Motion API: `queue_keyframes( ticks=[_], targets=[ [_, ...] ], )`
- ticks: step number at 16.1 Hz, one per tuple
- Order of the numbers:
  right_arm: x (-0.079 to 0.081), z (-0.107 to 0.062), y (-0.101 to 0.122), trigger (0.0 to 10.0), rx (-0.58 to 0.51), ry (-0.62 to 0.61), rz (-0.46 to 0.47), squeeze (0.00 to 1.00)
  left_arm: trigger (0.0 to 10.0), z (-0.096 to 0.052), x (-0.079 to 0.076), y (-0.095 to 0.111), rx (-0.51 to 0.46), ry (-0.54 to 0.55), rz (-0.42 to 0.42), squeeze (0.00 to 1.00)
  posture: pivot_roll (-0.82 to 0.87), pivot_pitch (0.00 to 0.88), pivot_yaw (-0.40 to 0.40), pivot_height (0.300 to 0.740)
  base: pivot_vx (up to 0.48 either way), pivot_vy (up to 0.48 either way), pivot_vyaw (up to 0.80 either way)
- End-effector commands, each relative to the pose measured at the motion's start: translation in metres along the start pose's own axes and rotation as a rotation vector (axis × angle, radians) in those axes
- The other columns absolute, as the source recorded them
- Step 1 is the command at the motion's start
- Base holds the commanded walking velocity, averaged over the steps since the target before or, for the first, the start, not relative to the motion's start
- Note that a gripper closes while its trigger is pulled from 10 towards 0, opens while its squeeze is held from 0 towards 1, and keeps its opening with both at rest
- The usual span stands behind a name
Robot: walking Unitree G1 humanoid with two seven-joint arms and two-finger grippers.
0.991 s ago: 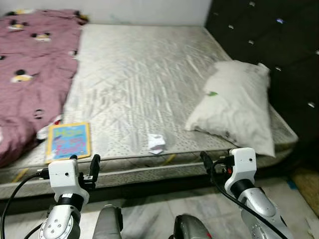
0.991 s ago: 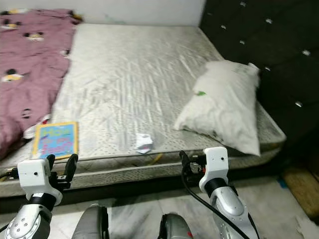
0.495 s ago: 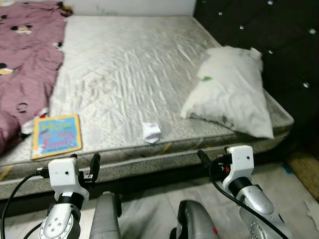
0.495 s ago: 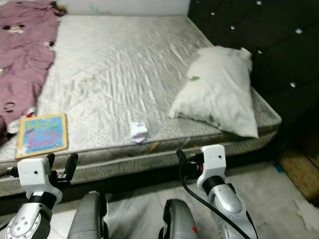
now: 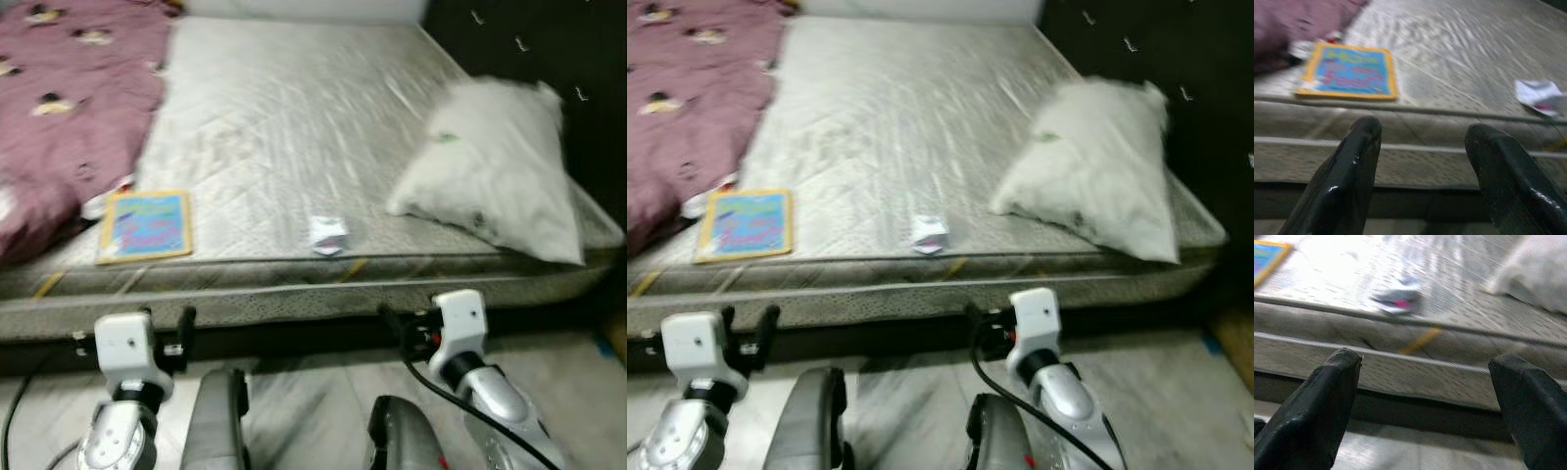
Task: Clean up the room
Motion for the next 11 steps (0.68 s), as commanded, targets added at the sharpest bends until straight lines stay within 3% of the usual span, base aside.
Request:
queue_keyframes(
  ticks=[1, 6, 11],
  targets=[
    [-0.0069, -0.0022, 0.0002, 10.0, -0.006, -0.016, 0.002, 0.0, 10.0, 0.0001, -0.0024, 0.0017, -0.007, -0.002, -0.004, 0.0, 0.0, 0.127, -0.077, 0.582, 0.0, 0.0, 0.0],
    [-0.0077, -0.0023, -0.0016, 10.0, -0.002, -0.018, 0.012, 0.0, 10.0, -0.0007, -0.0101, 0.0025, -0.012, -0.05, -0.022, 0.0, 0.0, 0.122, -0.077, 0.582, 0.0, 0.0, 0.0],
    [-0.0076, -0.0017, -0.0011, 10.0, -0.005, -0.014, 0.015, 0.0, 10.0, -0.0008, -0.012, 0.0031, -0.014, -0.063, -0.024, 0.0, 0.0, 0.126, -0.077, 0.582, 0.35, 0.0, 0.0]
  ],
)
Point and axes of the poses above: a point about 5 cm out from each wrist's last joint towards the gripper, its own z axis pointing out of the wrist towards the gripper, its own y axis along the axis of the wrist's last joint, x = y × z, the point moved 5 cm from there along z, pointing out of the wrist towards the gripper, and after that the axes turned 14 degrees about -z, right-handed, at the moved point
